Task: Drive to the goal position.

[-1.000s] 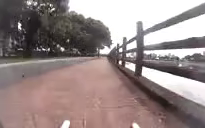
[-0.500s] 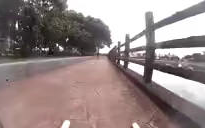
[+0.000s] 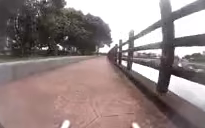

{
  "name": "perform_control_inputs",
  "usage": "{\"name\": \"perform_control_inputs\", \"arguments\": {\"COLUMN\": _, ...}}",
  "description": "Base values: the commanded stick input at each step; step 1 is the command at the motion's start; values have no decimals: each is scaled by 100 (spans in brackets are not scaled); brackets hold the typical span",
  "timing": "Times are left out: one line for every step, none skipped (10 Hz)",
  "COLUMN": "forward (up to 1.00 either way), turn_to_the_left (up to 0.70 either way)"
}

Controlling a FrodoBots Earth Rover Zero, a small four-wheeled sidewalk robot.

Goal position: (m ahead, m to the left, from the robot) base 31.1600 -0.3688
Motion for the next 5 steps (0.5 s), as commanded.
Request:
{"name": "perform_control_inputs", "arguments": {"forward": 100, "turn_to_the_left": 0}}
{"name": "perform_control_inputs", "arguments": {"forward": 100, "turn_to_the_left": 0}}
{"name": "perform_control_inputs", "arguments": {"forward": 100, "turn_to_the_left": 0}}
{"name": "perform_control_inputs", "arguments": {"forward": 100, "turn_to_the_left": 0}}
{"name": "perform_control_inputs", "arguments": {"forward": 100, "turn_to_the_left": 0}}
